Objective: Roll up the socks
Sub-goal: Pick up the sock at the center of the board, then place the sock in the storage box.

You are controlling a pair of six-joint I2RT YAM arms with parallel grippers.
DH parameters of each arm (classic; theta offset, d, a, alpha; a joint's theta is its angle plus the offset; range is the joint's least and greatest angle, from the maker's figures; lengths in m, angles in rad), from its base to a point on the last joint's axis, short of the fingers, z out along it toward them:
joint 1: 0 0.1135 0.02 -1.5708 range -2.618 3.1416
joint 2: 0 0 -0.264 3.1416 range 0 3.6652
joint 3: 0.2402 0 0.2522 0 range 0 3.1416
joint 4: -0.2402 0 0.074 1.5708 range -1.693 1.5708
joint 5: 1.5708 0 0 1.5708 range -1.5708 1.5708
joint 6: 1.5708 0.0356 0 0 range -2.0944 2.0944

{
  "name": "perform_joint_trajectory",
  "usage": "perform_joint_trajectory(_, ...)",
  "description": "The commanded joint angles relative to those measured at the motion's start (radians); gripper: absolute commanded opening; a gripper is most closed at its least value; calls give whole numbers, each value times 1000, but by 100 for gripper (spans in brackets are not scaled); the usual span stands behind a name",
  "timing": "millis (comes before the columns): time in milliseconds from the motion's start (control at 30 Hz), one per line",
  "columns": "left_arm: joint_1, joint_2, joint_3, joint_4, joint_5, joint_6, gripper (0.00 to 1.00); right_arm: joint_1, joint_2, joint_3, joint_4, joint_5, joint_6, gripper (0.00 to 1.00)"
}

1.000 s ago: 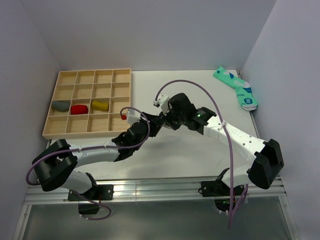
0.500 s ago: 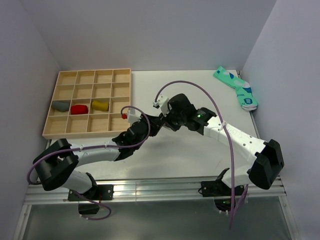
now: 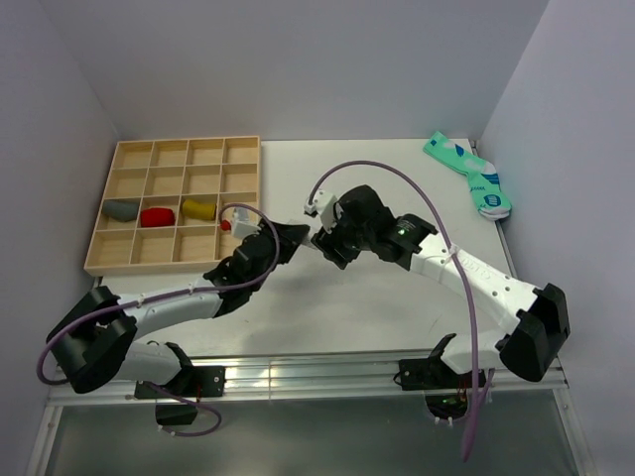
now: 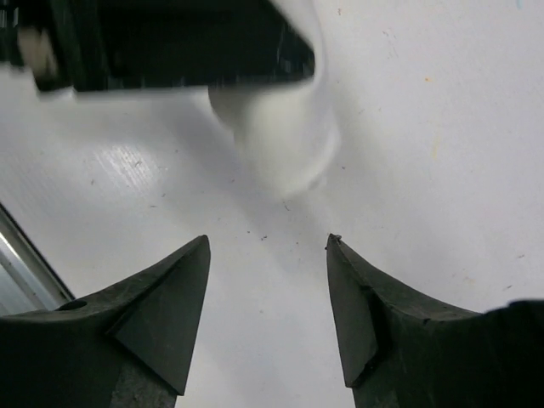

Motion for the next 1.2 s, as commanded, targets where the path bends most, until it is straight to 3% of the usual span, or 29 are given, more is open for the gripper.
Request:
perform_joint_trajectory(0, 49, -85, -25, -15, -15, 64, 0, 0, -81, 45, -37, -33, -12, 65)
perform_joint_trajectory(100, 104, -131, -30, -43, 8, 100, 0, -12, -102, 42, -53, -26, -17, 66)
perform_joint_trajectory(300, 342, -191, -7, -133, 164, 215, 0, -105, -132, -2, -57, -30, -63, 67)
perform_joint_trajectory(433, 587, -112, 24, -106, 359, 238, 0, -202, -139, -42, -28, -53, -89, 67)
perform_joint_trajectory(533, 696, 20, 102, -90, 485, 264, 0, -248, -153, -81, -1, -46, -101, 67)
perform_joint_trajectory(800, 782, 312, 266, -74, 597, 273, 0, -302, -181, -102, -1, -67, -120, 68)
perform_joint_trajectory(1167, 786, 551, 441, -269, 585, 287, 0, -332, -176, -118, -7, -101, -127, 68)
